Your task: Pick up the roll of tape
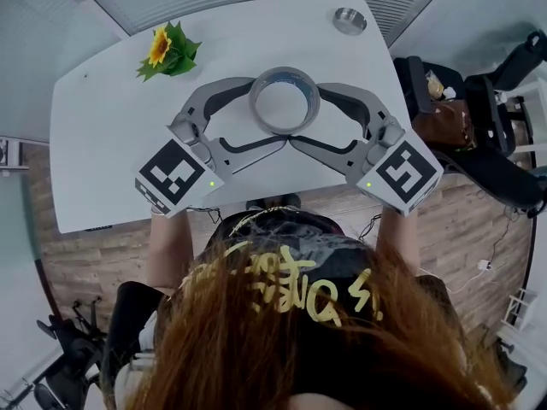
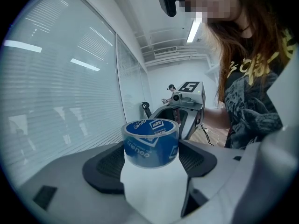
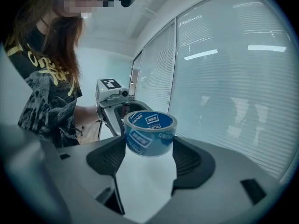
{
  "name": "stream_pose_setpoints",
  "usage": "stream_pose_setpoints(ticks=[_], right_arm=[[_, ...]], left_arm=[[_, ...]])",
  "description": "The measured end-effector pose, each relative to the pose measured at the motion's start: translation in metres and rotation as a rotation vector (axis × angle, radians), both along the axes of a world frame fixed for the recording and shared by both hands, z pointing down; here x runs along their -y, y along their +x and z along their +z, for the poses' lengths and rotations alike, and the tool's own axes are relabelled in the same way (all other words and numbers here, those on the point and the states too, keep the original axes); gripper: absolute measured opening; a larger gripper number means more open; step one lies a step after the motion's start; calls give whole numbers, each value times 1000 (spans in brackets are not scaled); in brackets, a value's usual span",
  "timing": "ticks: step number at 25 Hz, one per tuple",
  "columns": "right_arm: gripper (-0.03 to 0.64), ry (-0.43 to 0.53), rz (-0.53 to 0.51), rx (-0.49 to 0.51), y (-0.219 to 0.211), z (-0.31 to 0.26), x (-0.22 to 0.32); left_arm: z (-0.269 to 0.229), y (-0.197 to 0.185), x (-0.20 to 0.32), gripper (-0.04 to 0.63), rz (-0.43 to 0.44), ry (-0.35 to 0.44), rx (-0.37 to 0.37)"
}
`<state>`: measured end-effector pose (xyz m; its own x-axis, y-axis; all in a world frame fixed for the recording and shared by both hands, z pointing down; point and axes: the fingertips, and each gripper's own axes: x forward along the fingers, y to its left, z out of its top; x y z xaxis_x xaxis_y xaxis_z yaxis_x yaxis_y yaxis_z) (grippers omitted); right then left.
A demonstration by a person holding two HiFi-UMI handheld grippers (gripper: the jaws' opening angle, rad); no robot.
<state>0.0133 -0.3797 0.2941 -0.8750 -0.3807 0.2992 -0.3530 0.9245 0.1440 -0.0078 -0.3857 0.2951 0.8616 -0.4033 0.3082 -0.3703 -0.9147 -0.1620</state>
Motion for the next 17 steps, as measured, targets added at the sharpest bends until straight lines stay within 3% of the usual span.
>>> stream_pose_setpoints(ticks=[17], right_arm=[[321,8,-1,5,1,0,1]], left_arm=[[2,0,0,357,0,-21,-3]])
